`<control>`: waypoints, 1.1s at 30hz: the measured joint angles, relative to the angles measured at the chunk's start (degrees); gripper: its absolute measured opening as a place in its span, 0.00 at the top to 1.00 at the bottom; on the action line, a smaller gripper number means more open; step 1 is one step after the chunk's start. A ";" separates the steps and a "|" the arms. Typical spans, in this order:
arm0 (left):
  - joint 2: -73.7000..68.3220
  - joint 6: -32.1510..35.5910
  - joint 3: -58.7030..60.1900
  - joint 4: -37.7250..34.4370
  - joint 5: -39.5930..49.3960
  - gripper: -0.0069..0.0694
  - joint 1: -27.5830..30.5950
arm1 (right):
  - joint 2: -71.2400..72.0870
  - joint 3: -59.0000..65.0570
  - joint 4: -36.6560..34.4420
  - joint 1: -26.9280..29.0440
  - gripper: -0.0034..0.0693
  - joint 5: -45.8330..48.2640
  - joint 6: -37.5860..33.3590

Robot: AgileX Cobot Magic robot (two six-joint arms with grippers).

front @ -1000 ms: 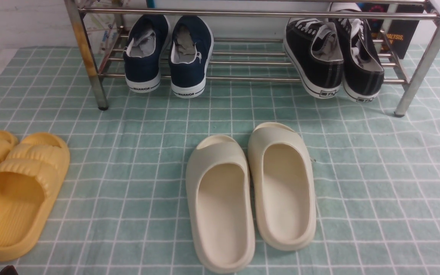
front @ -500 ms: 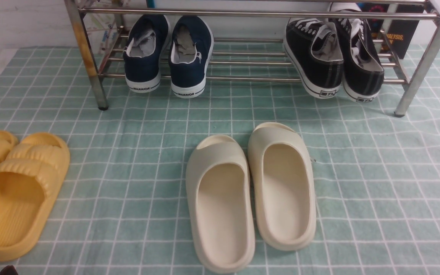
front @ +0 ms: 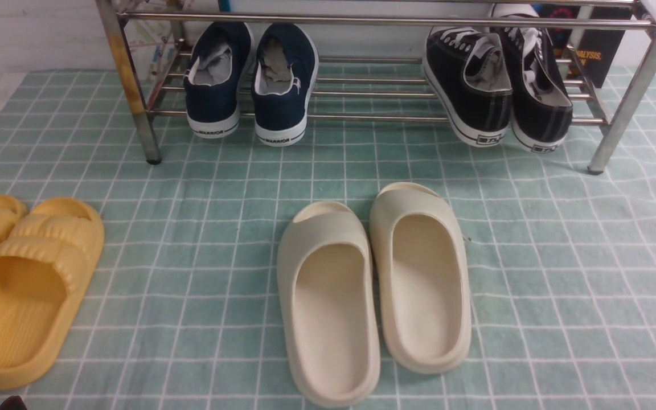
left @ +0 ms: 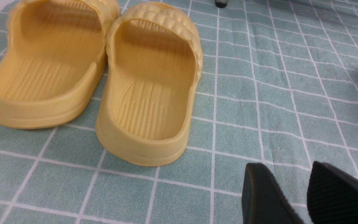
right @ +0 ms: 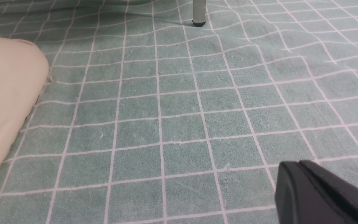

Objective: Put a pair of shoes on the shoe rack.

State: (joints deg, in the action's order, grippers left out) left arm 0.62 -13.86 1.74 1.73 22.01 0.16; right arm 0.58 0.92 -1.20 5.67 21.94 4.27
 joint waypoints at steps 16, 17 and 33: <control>0.00 0.00 0.00 0.00 0.00 0.60 0.00 | 0.00 0.00 0.00 0.00 0.92 0.06 0.00; 0.00 0.00 0.00 0.00 0.00 0.60 0.00 | 0.00 0.00 0.00 0.00 0.92 0.06 0.00; 0.00 0.00 0.00 0.00 0.00 0.60 0.00 | 0.00 0.00 0.00 0.00 0.91 0.10 0.00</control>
State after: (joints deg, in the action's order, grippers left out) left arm 0.62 -13.86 1.74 1.73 22.01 0.16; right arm 0.58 0.92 -1.20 5.67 22.04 4.27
